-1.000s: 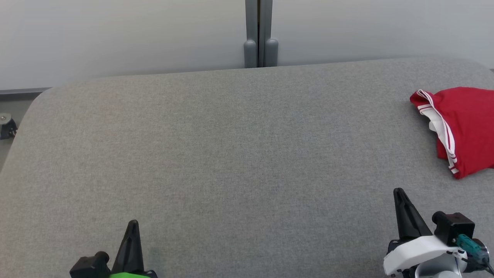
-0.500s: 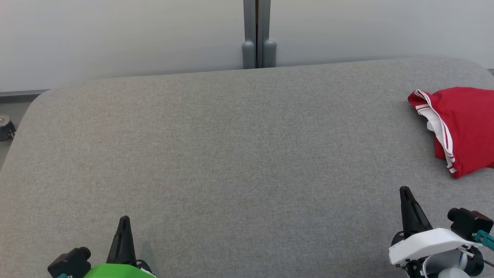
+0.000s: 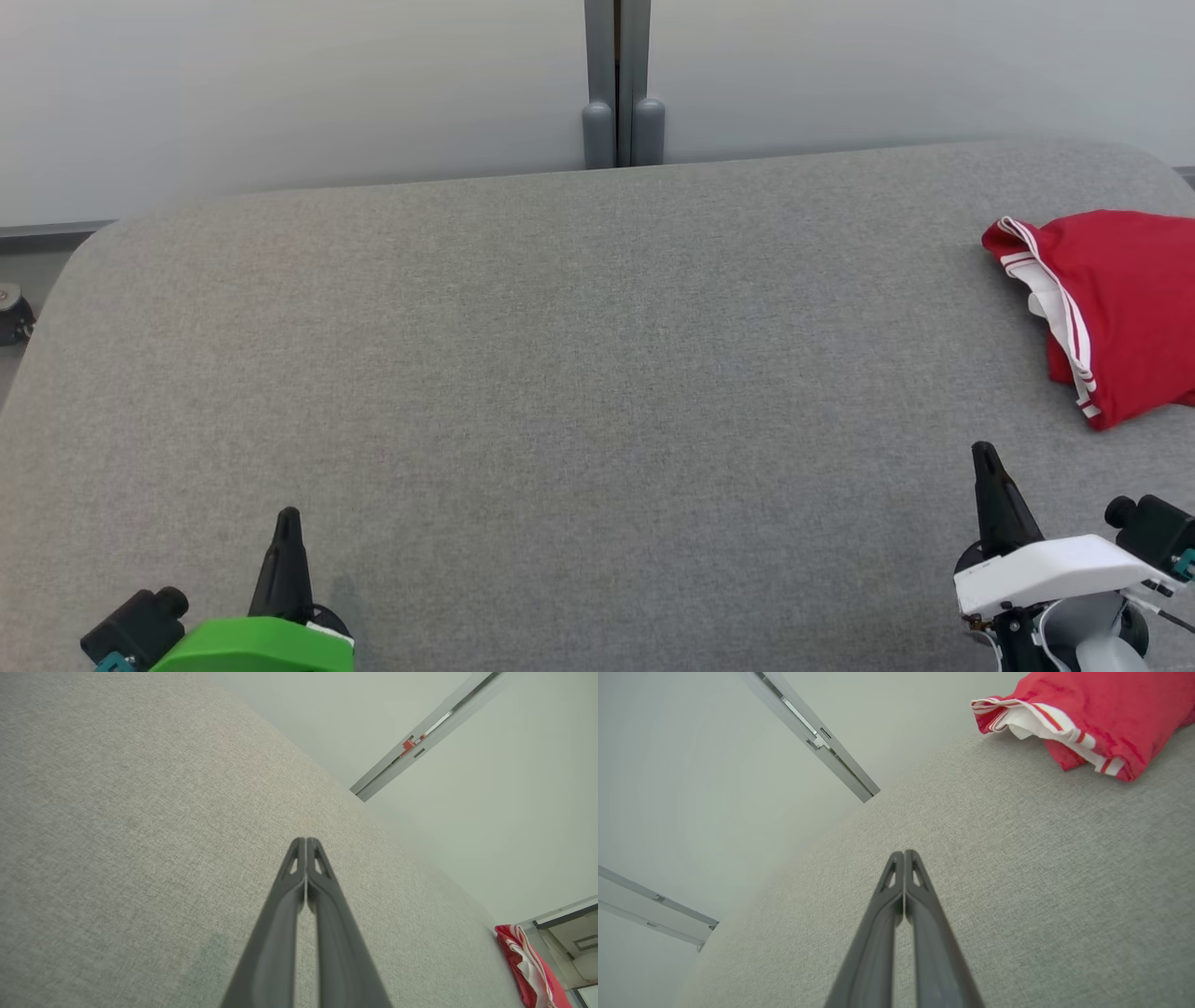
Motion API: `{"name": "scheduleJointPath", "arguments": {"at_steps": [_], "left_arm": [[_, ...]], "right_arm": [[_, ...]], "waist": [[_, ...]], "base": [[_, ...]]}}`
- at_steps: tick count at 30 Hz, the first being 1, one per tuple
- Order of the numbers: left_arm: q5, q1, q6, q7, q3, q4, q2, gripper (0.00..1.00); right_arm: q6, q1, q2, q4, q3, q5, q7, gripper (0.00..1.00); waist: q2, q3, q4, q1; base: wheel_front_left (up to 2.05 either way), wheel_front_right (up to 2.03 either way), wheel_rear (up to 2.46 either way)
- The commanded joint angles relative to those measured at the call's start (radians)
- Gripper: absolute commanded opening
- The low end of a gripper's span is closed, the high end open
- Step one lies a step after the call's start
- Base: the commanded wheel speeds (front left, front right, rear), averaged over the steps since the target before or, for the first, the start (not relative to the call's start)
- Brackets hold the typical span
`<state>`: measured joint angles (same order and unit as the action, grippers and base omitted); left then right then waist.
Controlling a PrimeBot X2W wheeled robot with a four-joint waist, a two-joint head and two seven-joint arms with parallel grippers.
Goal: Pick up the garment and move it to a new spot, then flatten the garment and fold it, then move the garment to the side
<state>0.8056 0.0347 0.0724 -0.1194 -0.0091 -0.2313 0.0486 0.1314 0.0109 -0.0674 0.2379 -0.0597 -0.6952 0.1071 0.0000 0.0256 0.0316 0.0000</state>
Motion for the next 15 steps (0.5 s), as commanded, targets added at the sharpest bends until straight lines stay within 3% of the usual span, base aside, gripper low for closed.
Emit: {"name": "scheduleJointPath", "arguments": {"at_steps": [1, 15], "left_arm": [[0.033, -0.028, 0.008, 0.008, 0.007, 0.010, 0.011, 0.00], [0.201, -0.055, 0.019, 0.054, 0.029, 0.005, 0.012, 0.00]], "right_arm": [[0.000, 0.027, -0.001, -0.011, -0.006, -0.039, -0.008, 0.00], [0.000, 0.045, 0.002, -0.007, -0.017, -0.227, -0.053, 0.00]], "waist": [[0.0000, 0.000, 0.000, 0.0000], [0.0000, -0.004, -0.005, 0.0000]], "base": [[0.00, 0.00, 0.00], [0.00, 0.00, 0.00]]}}
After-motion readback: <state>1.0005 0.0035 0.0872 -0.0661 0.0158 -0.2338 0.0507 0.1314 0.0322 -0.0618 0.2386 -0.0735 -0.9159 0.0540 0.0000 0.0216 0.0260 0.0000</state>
